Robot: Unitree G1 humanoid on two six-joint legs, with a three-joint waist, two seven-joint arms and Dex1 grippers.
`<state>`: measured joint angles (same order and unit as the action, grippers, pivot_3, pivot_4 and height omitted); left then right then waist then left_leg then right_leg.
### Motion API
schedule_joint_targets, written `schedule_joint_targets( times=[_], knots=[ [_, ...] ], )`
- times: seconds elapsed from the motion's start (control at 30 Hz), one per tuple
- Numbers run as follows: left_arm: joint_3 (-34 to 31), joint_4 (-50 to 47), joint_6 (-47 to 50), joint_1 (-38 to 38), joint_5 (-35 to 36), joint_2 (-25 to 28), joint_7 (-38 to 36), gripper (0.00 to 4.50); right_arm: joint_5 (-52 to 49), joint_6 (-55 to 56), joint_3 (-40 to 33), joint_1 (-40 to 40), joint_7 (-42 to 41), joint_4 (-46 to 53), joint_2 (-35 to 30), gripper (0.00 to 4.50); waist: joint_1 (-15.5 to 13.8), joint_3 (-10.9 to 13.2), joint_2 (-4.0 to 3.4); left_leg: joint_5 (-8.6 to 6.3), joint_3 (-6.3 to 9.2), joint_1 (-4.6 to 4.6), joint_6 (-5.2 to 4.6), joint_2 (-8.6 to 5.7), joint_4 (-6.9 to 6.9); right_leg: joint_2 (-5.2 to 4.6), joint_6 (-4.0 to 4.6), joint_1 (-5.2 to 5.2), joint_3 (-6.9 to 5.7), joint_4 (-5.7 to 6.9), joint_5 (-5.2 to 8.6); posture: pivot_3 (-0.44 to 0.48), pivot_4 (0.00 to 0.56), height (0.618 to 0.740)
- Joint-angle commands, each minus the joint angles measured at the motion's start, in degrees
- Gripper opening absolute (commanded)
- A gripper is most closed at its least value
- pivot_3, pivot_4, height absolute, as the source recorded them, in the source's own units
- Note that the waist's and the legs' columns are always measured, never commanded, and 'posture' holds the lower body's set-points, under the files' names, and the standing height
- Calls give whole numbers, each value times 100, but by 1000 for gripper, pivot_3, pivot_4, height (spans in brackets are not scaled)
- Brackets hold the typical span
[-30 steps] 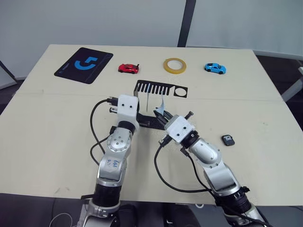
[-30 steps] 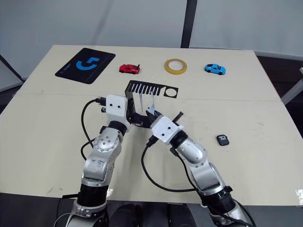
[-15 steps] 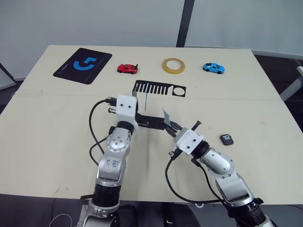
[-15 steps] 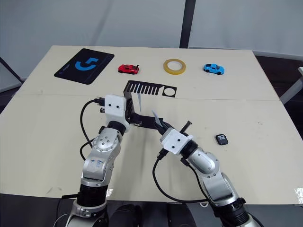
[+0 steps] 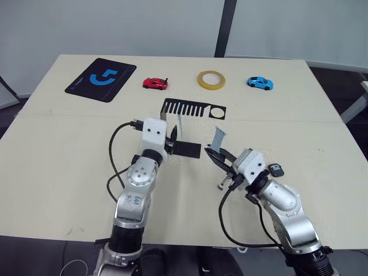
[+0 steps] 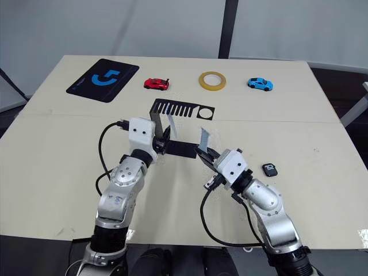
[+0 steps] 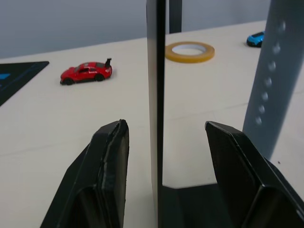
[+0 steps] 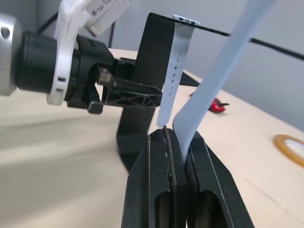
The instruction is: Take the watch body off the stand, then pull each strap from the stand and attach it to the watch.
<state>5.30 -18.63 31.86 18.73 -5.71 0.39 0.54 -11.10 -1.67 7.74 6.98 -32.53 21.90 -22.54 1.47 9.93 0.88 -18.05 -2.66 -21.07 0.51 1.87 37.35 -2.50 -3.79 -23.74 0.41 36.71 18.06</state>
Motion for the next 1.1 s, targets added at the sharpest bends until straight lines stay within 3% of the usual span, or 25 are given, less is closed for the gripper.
schedule_joint_targets(
  times=[0.03,0.13,0.3,0.4,0.47,0.57,0.67,0.8,1.1],
  knots=[
    [4,-586,137,-214,31,200,-218,2819,-734,-495,-297,-57,-326,462,-202,0,-3,0,0,0,0,0,0,1,0,0,0,0,0,0,0,0,150,740],
    [-169,-1002,322,-550,250,532,-621,2819,-1480,-1061,-684,-149,-533,682,-440,0,0,0,0,0,1,0,-2,0,0,-3,0,1,0,0,0,0,150,740],
    [-741,-1480,437,-996,1262,1229,-1804,2819,-2411,-1802,-1368,-146,-555,703,-697,0,6,0,-1,0,2,1,-2,3,-2,-2,2,2,0,1,1,0,150,740],
    [-1370,-1469,645,-1207,1972,1679,-2395,3512,-2908,-2106,-1714,-184,-891,625,-987,0,-3,0,-1,0,3,2,-3,2,0,-4,3,3,-1,-8,1,0,150,740],
    [-1847,-1348,637,-1227,2599,2043,-3005,4437,-3287,-2369,-1902,-194,-1110,575,-1169,0,7,0,-1,0,3,1,-4,2,-1,-4,3,3,-1,-16,1,0,150,740],
    [-2382,-1222,994,-1247,3884,2739,-4235,4478,-3747,-2742,-1996,-235,-1352,632,-1385,0,4,0,-1,0,6,1,-4,3,1,-4,5,3,-4,-18,3,0,150,740],
    [-2493,-1137,1672,-1197,5002,3447,-5150,4478,-4079,-3001,-1866,-350,-1572,833,-1464,0,4,1,-1,0,10,2,-4,2,0,-5,6,6,-6,-17,3,0,150,740],
    [-2249,-809,2182,-557,6008,3122,-4949,4478,-3732,-2703,-1310,-395,-1869,1107,-1298,0,-20,1,-1,1,22,-1,-7,-3,6,-12,6,8,-10,-24,3,0,150,740],
    [-1130,-183,2128,269,6126,1839,-4356,4478,-2907,-1936,-485,-175,-2056,924,-742,0,9,0,2,4,26,-1,-1,-6,14,-3,2,12,-10,-16,1,0,150,740]
  ],
)
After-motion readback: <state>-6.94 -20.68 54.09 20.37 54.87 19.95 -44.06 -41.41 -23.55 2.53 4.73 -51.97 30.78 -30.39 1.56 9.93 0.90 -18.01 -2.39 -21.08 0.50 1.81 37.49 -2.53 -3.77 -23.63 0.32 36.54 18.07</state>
